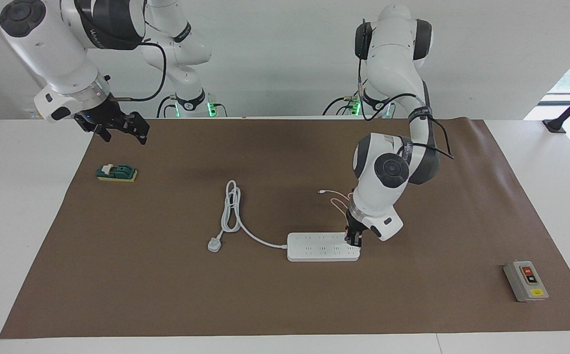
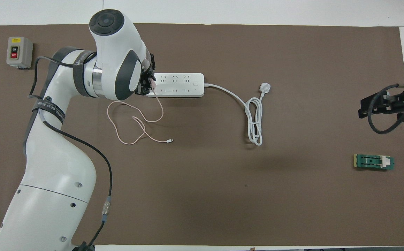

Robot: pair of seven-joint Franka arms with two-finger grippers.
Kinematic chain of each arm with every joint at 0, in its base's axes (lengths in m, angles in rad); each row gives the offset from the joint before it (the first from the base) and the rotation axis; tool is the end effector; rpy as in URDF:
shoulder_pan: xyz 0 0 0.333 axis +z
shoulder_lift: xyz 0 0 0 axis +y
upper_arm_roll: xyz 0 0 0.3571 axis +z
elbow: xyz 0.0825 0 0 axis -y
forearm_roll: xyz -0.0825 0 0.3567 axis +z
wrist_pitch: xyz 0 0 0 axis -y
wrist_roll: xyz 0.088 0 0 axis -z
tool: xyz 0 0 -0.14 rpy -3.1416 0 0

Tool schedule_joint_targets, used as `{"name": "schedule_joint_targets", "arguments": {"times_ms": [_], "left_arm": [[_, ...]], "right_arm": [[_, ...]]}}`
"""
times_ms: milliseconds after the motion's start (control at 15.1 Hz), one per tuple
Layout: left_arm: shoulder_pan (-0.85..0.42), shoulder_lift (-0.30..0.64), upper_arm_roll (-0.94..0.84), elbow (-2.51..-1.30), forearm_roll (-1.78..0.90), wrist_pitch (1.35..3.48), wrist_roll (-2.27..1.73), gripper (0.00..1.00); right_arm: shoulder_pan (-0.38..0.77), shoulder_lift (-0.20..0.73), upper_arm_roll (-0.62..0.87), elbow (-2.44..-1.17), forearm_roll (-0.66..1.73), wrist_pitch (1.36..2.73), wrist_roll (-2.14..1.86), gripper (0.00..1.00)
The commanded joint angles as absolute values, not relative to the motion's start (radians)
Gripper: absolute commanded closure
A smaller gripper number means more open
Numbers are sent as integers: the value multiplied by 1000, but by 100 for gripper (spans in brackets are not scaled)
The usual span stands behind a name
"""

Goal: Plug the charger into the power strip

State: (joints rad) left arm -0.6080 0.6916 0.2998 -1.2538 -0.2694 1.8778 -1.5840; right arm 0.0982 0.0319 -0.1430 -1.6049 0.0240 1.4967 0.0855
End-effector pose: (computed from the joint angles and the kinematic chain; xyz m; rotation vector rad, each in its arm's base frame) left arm 0.6685 -0.3013 0.3699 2.4936 1.8969 -0.1171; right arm 0.5224 -0.0187 0.5954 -3.1107 0.2032 0.2188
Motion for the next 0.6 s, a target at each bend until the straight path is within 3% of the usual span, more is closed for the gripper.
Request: {"name": "schedule_joint_targets", "arguments": {"times_ms": [0,531], "left_arm": [[-606,676,301,-1278,-282,1881,-1565,100],[-606,667,299,-1307,-282,1901,-1559,100]], "right_arm": [[86,28,-130,-1601,11,1482,58,0],[84,28,-129,-1601,11,1480,60,0]]}}
